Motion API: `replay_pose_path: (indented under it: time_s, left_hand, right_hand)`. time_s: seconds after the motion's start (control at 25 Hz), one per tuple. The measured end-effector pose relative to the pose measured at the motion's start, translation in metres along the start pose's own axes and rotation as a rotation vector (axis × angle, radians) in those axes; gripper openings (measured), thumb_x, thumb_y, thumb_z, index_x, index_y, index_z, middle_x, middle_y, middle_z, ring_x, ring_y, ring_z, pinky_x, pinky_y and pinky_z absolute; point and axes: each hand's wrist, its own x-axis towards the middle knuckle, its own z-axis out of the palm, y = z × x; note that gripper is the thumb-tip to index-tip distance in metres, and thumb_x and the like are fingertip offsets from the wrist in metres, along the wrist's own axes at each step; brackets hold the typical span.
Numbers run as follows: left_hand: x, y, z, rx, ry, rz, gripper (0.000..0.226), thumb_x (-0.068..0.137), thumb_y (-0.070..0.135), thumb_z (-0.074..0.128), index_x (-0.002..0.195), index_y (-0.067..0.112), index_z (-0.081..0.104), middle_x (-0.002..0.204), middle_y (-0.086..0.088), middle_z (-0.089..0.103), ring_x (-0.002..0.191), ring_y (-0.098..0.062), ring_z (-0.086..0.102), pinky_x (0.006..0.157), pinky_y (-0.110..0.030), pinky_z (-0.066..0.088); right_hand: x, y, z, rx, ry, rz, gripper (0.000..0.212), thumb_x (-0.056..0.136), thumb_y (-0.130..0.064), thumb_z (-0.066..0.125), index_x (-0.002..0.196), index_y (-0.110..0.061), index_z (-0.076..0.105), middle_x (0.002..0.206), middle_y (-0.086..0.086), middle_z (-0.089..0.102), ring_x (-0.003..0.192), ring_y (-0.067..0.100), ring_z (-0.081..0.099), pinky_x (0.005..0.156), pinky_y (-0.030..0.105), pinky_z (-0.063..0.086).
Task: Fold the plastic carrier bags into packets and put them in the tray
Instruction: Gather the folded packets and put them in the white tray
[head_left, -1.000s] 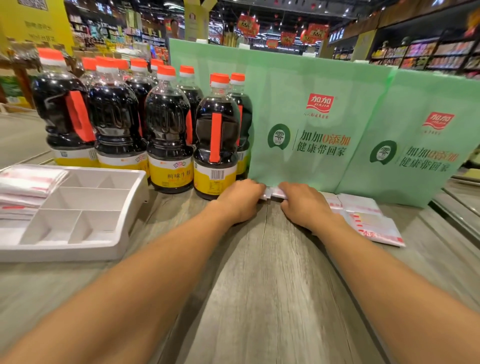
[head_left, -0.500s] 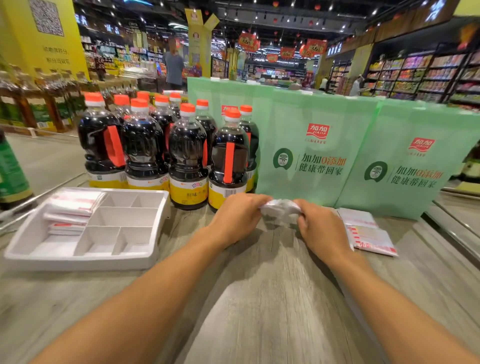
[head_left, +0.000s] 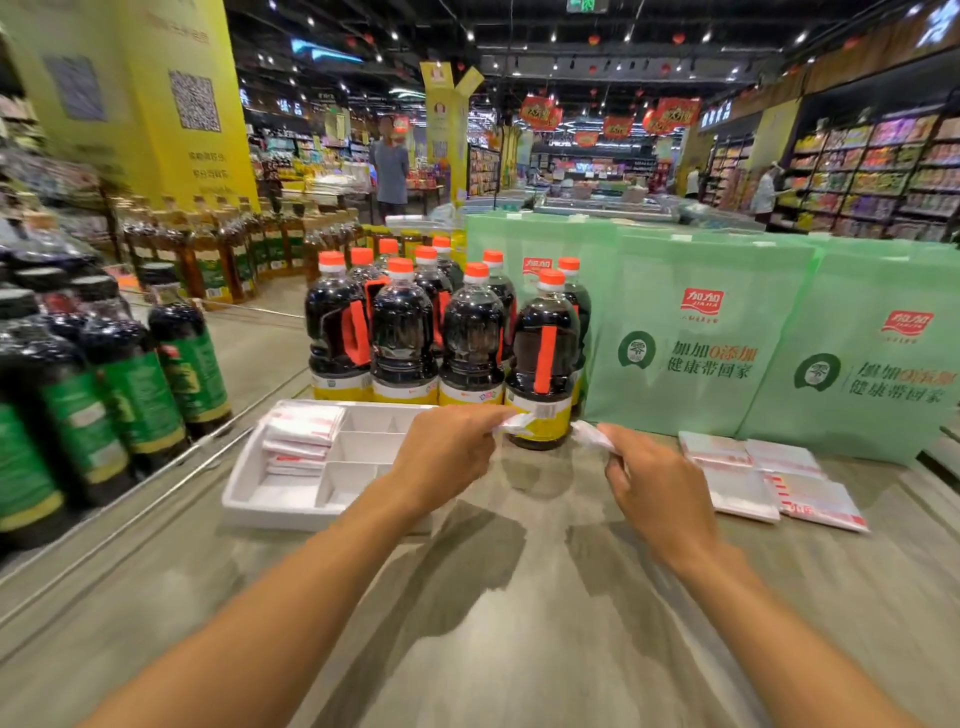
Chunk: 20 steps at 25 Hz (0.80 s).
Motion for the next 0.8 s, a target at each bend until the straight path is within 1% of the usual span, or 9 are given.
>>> replay_pose_path:
  time_s: [0.08,0.2,0.32,0.44,0.48,0.56,0.68,0.72,0.8]
  left_hand:
    - [-0.015,-0.014,-0.017,0.011,0.019,-0.003,0.052,0.077,0.005,0.061,0.122,0.032,0.068,0.101,0.007,0.076,0.088,-0.024,0.07,0.062,-0.038,0.055]
    - [-0.04,-0.038,-0.04,0.038,0.048,-0.039,0.055,0.075,0.0,0.068,0.122,0.03,0.069,0.106,0.006,0.077,0.09,-0.022,0.072,0.064,-0.035,0.058]
    - [-0.065,-0.064,-0.062,0.08,0.04,-0.079,0.053,0.076,-0.001,0.069,0.121,0.027,0.072,0.111,0.005,0.077,0.093,-0.022,0.074,0.067,-0.037,0.06]
    - [-0.092,-0.09,-0.083,0.156,0.075,-0.103,0.048,0.075,0.002,0.063,0.115,0.025,0.076,0.112,0.007,0.077,0.097,-0.019,0.075,0.069,-0.033,0.062]
    - [-0.103,-0.099,-0.09,0.2,0.091,-0.094,0.046,0.076,0.002,0.064,0.114,0.024,0.077,0.112,0.006,0.077,0.098,-0.017,0.075,0.072,-0.033,0.063]
    - [-0.12,-0.117,-0.098,0.27,0.093,-0.067,0.039,0.084,0.001,0.07,0.117,0.02,0.077,0.116,0.002,0.075,0.103,-0.017,0.074,0.085,-0.035,0.062]
    - [-0.137,-0.134,-0.098,0.371,0.045,-0.087,0.046,0.078,-0.001,0.082,0.121,0.017,0.075,0.119,-0.002,0.073,0.107,-0.019,0.073,0.097,-0.035,0.056]
    - [-0.14,-0.137,-0.094,0.407,0.031,-0.099,0.05,0.076,-0.002,0.083,0.121,0.017,0.075,0.12,-0.002,0.073,0.108,-0.019,0.072,0.098,-0.034,0.054]
    - [-0.145,-0.142,-0.089,0.436,-0.016,-0.121,0.053,0.073,-0.002,0.085,0.122,0.017,0.074,0.121,-0.003,0.073,0.109,-0.019,0.072,0.098,-0.035,0.053]
  right_hand:
    - [0.0,-0.018,0.004,0.032,-0.005,-0.032,0.045,0.079,-0.004,0.075,0.119,-0.023,0.073,0.106,-0.001,0.077,0.085,0.028,0.072,0.06,0.034,0.054]
    - [0.002,-0.043,0.013,0.077,-0.039,-0.059,0.045,0.082,-0.008,0.068,0.122,-0.028,0.07,0.111,-0.005,0.075,0.089,0.026,0.072,0.062,0.037,0.056]
    - [0.005,-0.066,0.022,0.112,-0.027,-0.081,0.046,0.082,-0.006,0.07,0.122,-0.028,0.07,0.104,-0.006,0.076,0.084,0.026,0.071,0.059,0.036,0.053]
    - [0.004,-0.087,0.031,0.146,-0.034,-0.1,0.044,0.082,-0.005,0.068,0.119,-0.029,0.07,0.092,-0.007,0.073,0.076,0.024,0.068,0.054,0.033,0.047]
    - [0.003,-0.094,0.035,0.154,-0.039,-0.108,0.043,0.083,-0.004,0.068,0.118,-0.029,0.07,0.091,-0.006,0.072,0.075,0.024,0.067,0.054,0.033,0.046]
    - [0.001,-0.104,0.04,0.172,-0.033,-0.122,0.041,0.082,-0.002,0.068,0.115,-0.026,0.071,0.092,-0.004,0.073,0.075,0.024,0.067,0.053,0.031,0.044]
    - [-0.001,-0.115,0.048,0.17,-0.028,-0.148,0.041,0.082,-0.001,0.071,0.115,-0.024,0.073,0.094,-0.004,0.075,0.076,0.023,0.068,0.056,0.025,0.036]
    - [0.0,-0.117,0.051,0.171,-0.031,-0.155,0.042,0.082,-0.002,0.071,0.118,-0.025,0.073,0.097,-0.005,0.075,0.078,0.022,0.069,0.057,0.025,0.037]
    - [0.001,-0.12,0.057,0.18,-0.043,-0.162,0.043,0.083,-0.004,0.071,0.121,-0.024,0.072,0.105,-0.005,0.076,0.085,0.023,0.07,0.061,0.029,0.047]
